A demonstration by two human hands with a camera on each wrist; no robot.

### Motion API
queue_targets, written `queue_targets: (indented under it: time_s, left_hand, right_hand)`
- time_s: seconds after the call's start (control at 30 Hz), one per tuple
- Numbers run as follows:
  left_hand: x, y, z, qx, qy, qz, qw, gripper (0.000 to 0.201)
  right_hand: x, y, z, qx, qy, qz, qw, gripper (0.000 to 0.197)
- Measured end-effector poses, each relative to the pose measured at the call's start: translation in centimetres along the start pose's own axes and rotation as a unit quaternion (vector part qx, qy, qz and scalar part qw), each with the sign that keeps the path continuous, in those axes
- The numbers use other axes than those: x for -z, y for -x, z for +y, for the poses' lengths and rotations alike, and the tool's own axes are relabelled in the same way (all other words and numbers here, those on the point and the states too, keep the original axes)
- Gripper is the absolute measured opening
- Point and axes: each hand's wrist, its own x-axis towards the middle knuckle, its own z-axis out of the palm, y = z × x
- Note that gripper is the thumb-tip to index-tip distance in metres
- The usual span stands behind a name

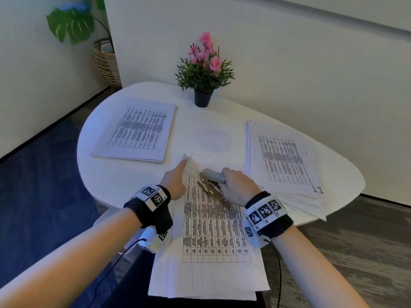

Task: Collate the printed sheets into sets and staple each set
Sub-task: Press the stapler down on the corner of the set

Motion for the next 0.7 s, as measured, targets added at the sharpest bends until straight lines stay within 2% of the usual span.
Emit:
queue_targets:
  time_s: [0.17, 0.27, 0.37, 0.43, 0.5, 0.57, 0.6, 0.63, 0.7]
  left_hand:
    - [0.4, 0.0, -0.5, -0.001, -0.014, 0.005, 1.0, 0.077]
    - [0.1, -0.2, -0.5, 0.002, -0.012, 0.006, 1.0, 0.074]
    - [0.2, -0.2, -0.4, 0.003, -0.008, 0.007, 1.0, 0.073]
    - [0.3, -0.1, -0.5, 0.005, -0.011, 0.007, 1.0, 0.075]
    - [0.4, -0.2, -0.6, 0.006, -0.021, 0.007, 1.0, 0.08]
    - [0.5, -0.3, -0.9, 0.006, -0.049, 0.005, 0.999, 0.094]
    - [0.5, -0.4, -1.1, 0.011, -0.067, 0.004, 0.998, 0.1]
    - [0.4, -0.4, -1.1, 0.018, -0.081, 0.002, 0.997, 0.104]
    - [0.2, -0.3, -1.2, 0.031, -0.111, 0.005, 0.993, 0.108]
  right_hand:
    - [-0.1, -0.2, -0.8, -0.046, 0.039, -0.053, 0.997, 0.024]
    - [-1.6, -1.3, -1.5, -0.056, 0.012, -0.073, 0.996, 0.041]
    - [-3.6, -2.9, -2.2, -0.076, 0.004, -0.019, 0.997, 0.051]
    - [-4.1, -3.7, -2.3, -0.085, 0.003, 0.009, 0.996, 0.046]
    - [-4.1, -4.3, -1.9, -0.086, -0.033, -0.001, 0.996, 0.038]
    - [-3.9, -4.5, -0.9, -0.079, -0.15, -0.008, 0.985, 0.035]
    - [-3.6, -4.3, -0.5, -0.078, -0.242, 0.0, 0.967, 0.034]
    - [-3.3, -4.0, -0.2, -0.089, -0.344, 0.019, 0.934, 0.034]
    - [-2.6, -3.4, 0.4, -0.134, -0.547, 0.049, 0.825, 0.032]
